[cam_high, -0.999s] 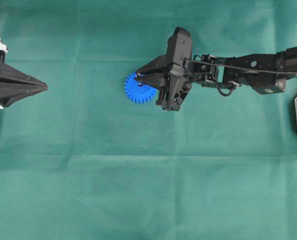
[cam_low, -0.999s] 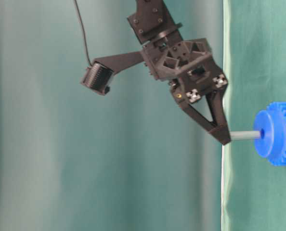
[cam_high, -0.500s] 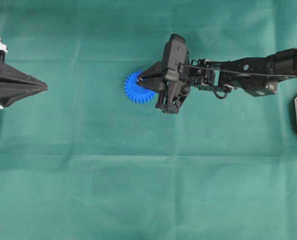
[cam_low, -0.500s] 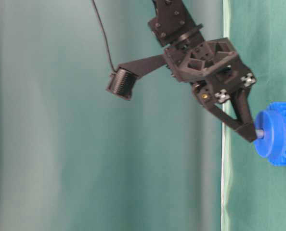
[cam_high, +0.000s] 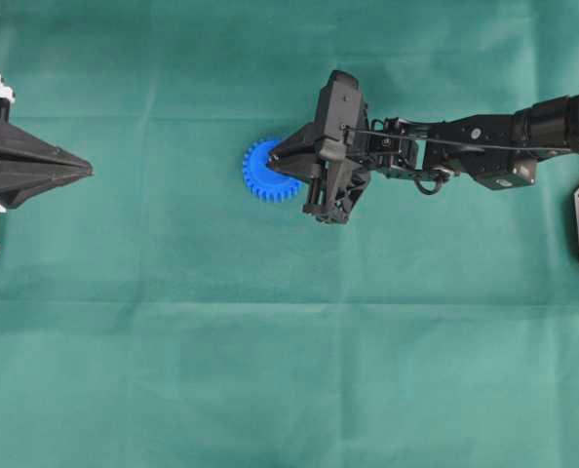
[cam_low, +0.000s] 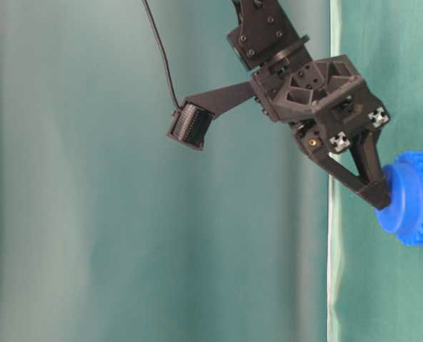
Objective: Insert the shaft placed at a random location into the center hole of the medium gear at another random location.
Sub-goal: 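Align the shaft over the gear's center hole and lower it in, then open the right gripper to release the shaft in the gear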
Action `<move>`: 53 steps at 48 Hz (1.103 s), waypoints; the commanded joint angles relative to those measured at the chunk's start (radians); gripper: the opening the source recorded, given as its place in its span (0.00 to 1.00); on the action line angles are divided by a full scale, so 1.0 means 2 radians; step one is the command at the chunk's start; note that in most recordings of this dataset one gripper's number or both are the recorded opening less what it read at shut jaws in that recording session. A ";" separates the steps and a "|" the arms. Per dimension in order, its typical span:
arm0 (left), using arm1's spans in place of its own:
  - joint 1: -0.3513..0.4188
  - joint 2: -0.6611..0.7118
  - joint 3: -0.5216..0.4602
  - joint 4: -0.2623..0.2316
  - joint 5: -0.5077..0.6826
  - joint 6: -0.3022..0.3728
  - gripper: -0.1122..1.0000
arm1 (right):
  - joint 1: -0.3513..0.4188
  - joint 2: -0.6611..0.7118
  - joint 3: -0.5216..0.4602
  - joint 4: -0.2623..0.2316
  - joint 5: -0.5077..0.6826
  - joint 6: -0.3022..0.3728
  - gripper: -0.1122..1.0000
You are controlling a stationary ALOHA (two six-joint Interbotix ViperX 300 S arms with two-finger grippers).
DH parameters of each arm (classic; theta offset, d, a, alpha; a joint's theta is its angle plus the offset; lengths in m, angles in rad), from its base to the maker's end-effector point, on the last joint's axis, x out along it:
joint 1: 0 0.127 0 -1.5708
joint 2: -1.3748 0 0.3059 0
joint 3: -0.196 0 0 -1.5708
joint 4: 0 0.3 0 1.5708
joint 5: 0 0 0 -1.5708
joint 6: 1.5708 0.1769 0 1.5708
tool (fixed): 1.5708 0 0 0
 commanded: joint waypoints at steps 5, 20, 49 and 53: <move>0.001 0.002 -0.012 0.002 -0.002 0.000 0.10 | 0.001 -0.007 -0.008 0.002 -0.005 0.003 0.22; 0.001 0.002 -0.012 0.002 -0.002 -0.001 0.10 | 0.003 -0.007 -0.008 0.002 -0.006 0.003 0.49; 0.001 0.002 -0.012 0.002 -0.002 -0.001 0.10 | 0.005 -0.102 0.002 -0.002 0.031 -0.001 0.83; 0.001 0.002 -0.012 0.002 -0.002 -0.001 0.10 | 0.005 -0.117 0.005 -0.002 0.037 -0.001 0.83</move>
